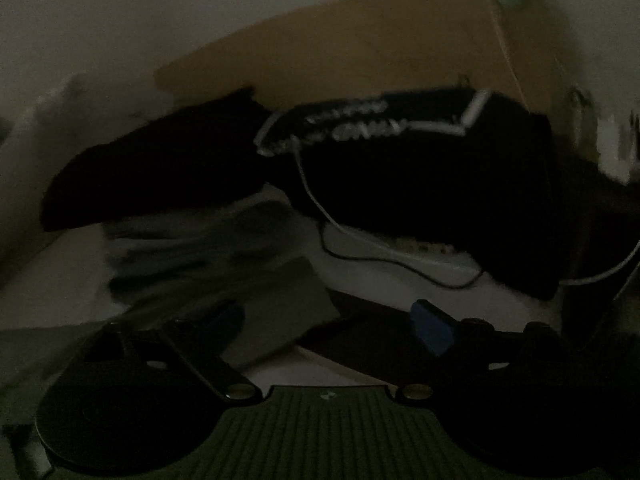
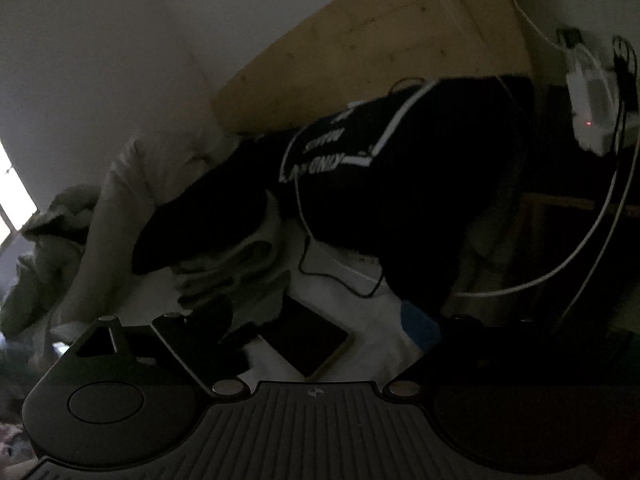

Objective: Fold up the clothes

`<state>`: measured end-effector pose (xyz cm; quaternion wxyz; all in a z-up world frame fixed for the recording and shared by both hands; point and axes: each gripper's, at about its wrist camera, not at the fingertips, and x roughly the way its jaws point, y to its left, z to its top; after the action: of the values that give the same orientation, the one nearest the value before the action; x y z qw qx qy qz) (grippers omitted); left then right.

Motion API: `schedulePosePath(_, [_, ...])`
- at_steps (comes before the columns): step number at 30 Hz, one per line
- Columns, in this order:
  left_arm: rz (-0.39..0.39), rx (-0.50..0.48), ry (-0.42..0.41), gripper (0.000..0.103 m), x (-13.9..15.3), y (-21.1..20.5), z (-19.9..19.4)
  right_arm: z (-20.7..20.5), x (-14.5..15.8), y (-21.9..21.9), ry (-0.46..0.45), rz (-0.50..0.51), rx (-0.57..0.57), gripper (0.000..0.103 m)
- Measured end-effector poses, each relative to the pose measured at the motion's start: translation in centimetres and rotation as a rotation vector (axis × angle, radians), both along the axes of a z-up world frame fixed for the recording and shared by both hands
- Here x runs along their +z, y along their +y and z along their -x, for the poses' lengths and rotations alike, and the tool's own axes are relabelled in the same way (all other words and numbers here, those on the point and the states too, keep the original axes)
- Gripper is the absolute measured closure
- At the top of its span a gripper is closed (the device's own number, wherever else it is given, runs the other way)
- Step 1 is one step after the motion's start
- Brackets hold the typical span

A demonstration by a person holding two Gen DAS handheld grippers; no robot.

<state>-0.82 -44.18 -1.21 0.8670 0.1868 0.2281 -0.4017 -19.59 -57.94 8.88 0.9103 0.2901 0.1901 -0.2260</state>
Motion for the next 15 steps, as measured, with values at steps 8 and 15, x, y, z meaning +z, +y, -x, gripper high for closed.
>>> schedulePosePath(8, [-0.021,-0.003,0.070,0.032,-2.8,-1.6,-3.2,0.4,-1.3,-1.2,0.012,-0.097,-0.002,0.010])
schedulePosePath(15, [-0.049,-0.033,0.058,0.049,-3.6,-2.4,-4.1,0.3,-1.7,-1.5,0.015,-0.118,-0.002,0.010])
